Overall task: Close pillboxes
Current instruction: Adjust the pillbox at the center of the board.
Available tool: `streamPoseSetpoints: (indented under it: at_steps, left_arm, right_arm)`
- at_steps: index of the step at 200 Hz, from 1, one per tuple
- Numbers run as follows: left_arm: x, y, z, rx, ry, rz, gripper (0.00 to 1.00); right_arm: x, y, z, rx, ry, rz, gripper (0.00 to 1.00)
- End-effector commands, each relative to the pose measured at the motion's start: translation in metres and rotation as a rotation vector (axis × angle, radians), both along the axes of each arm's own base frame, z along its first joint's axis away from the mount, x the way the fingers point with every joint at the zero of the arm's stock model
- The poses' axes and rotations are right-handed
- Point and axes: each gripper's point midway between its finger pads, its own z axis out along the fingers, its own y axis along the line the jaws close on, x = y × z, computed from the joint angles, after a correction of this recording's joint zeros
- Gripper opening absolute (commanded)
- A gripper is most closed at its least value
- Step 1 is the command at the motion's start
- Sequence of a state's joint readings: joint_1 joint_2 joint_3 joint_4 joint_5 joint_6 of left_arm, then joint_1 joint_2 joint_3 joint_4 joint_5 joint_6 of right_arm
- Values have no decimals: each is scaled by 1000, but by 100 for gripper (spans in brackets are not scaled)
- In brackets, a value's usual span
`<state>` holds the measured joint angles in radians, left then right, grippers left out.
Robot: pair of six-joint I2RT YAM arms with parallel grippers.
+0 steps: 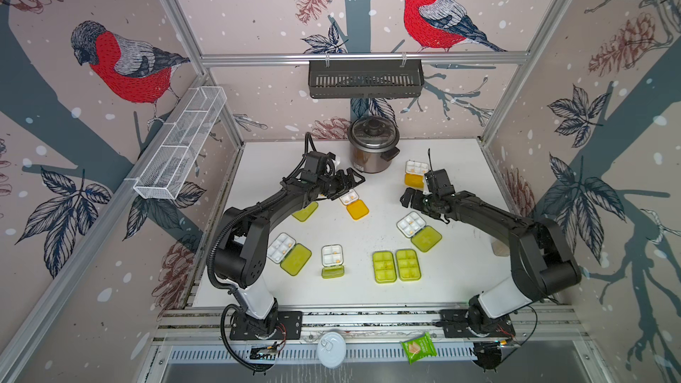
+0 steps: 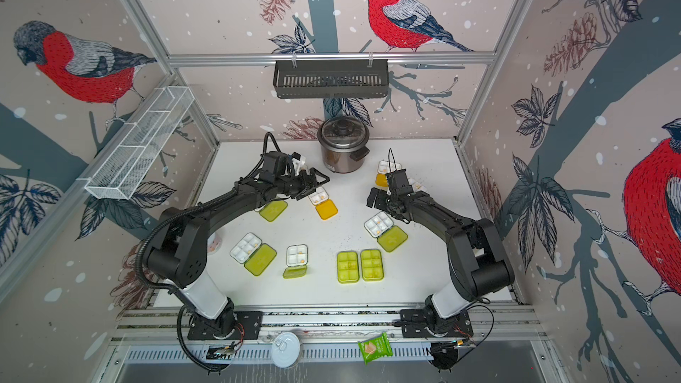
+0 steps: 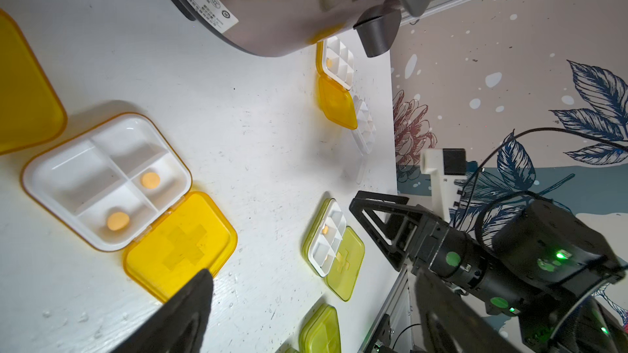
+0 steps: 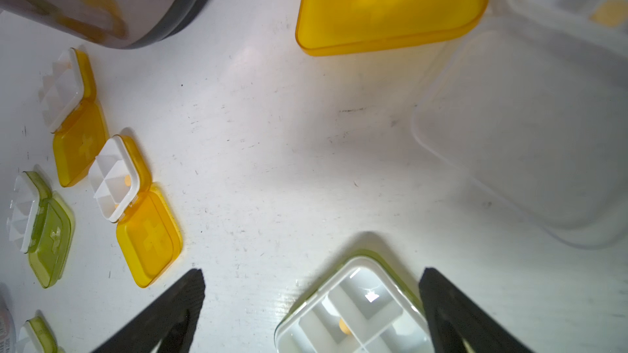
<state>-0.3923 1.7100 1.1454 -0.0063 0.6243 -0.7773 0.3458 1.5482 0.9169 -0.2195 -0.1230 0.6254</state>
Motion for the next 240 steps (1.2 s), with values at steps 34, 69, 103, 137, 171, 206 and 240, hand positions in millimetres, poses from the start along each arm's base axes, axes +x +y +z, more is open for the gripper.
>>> streamPoseSetpoints:
  at_steps: [34,69,103,137,171,206,240]
  left_arm:
    - [-7,-17,4,8,-34,-57,92]
    - [-10,-21,6,10,-40,-70,92]
    - [-10,-22,9,2,-43,-72,92]
    - [-10,-19,14,11,-62,-67,92]
    - [-11,-21,18,-1,-66,-71,92]
    - [-11,-21,13,4,-57,-74,92]
    - [-12,-23,11,11,-54,-84,92]
  right_arm:
    - [-53,-44,6,-97,34,-102,100]
    - [-93,-55,8,-16,41,-144,100]
    - [-121,-40,-11,115,74,-112,100]
    - [-135,-40,-23,93,106,-112,100]
    - [-141,-33,-24,136,117,-94,100]
    - [-132,-35,-27,137,87,-118,100]
    - [-112,-40,-27,129,95,-118,100]
